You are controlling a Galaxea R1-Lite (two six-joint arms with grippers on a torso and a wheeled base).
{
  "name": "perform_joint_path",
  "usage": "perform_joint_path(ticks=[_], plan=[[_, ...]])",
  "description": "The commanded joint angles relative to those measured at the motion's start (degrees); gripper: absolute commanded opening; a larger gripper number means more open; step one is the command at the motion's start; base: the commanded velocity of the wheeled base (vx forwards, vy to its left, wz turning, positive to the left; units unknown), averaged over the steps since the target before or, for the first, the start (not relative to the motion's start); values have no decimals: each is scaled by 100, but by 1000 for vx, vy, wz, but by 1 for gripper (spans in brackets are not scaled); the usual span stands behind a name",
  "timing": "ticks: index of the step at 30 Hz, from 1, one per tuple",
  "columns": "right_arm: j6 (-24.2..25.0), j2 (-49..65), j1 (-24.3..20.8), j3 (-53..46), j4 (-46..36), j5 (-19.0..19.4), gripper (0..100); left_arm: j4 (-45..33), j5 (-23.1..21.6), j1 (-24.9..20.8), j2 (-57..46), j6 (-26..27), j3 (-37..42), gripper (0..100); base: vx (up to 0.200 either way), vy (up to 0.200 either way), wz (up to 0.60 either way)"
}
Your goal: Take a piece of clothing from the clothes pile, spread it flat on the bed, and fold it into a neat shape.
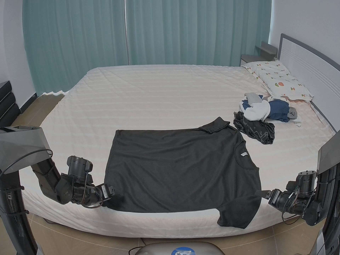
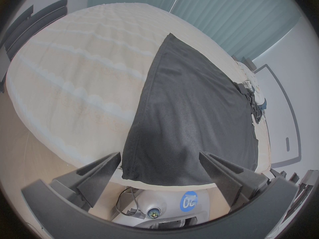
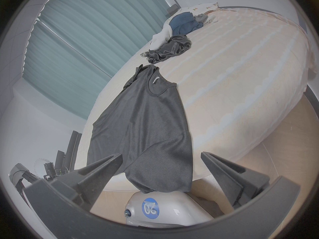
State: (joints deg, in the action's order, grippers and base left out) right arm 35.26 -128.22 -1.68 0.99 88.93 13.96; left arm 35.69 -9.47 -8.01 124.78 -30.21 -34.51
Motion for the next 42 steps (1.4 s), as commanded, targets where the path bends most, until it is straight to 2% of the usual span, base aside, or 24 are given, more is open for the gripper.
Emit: perform_joint_path(ticks=[1, 5, 24, 25, 35, 42], plan=[[-1, -36, -8, -99, 28, 2, 100, 17, 350, -236, 222, 6, 6, 100, 0, 0, 0], [-10, -36, -16, -99, 28, 2, 100, 8, 490, -289, 275, 6, -21, 100, 0, 0, 0], [-19, -36, -16, -99, 54, -16, 100, -45, 508, -377, 363, -3, -249, 100, 0, 0, 0], [-19, -36, -16, -99, 54, -16, 100, -45, 508, -377, 363, -3, -249, 0, 0, 0, 0], [-142, -397, -16, -90, 54, -7, 100, -19, 543, -368, 319, -126, -108, 0, 0, 0, 0], [-476, -652, 10, 807, -95, 37, 100, 34, 446, -333, 213, -741, -100, 0, 0, 0, 0]])
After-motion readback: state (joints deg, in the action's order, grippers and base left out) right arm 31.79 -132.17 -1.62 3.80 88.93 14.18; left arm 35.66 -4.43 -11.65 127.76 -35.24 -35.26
